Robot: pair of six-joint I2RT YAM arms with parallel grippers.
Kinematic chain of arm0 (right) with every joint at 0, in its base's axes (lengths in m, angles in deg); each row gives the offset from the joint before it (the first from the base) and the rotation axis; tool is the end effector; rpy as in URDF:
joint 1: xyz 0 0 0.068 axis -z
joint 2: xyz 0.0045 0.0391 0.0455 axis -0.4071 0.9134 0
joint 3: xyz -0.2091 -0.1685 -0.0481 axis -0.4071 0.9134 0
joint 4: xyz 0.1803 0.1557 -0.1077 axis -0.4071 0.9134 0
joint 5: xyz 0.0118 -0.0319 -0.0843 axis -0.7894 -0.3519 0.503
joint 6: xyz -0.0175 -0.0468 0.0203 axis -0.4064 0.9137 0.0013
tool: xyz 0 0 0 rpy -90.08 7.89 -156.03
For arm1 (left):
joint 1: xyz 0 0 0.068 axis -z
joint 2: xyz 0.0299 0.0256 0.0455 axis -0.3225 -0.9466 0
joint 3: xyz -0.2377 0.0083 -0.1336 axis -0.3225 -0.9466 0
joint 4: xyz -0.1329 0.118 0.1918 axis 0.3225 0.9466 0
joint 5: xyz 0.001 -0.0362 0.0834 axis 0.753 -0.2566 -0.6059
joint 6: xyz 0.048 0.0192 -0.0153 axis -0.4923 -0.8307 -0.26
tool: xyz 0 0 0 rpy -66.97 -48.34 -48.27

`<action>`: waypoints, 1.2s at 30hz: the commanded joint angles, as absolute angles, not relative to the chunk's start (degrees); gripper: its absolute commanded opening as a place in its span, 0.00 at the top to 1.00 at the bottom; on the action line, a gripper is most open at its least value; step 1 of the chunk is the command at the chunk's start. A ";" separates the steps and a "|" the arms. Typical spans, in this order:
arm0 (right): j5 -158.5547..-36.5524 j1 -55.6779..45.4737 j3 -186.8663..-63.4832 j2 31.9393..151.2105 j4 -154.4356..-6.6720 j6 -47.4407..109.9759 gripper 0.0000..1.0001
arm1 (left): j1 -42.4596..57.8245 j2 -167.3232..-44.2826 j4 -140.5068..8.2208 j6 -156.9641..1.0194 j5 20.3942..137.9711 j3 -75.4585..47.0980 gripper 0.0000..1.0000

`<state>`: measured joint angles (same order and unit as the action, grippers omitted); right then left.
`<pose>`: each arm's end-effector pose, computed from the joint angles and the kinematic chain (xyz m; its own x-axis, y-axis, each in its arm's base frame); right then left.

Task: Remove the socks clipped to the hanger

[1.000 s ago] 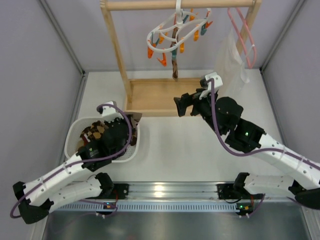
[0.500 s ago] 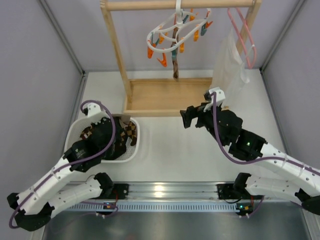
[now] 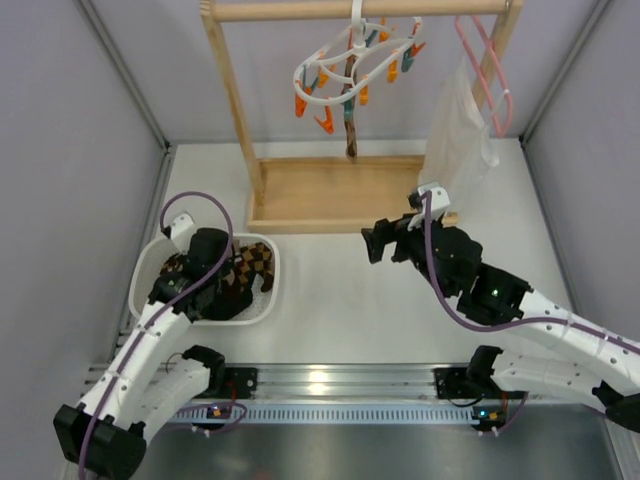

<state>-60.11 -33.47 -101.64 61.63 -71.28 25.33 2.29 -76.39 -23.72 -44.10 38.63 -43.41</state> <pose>0.1234 0.1608 0.3669 -0.1845 0.0670 -0.9805 -0.4380 0.8875 0.1431 0.1562 -0.0399 0.2787 -0.4082 -0.4883 -0.7713 -0.4972 0.8275 -0.2607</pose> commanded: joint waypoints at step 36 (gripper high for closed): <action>-58.54 -34.25 -97.44 59.45 -70.87 22.17 0.01 | -7.92 -58.26 -30.83 -42.53 46.32 -52.43 0.02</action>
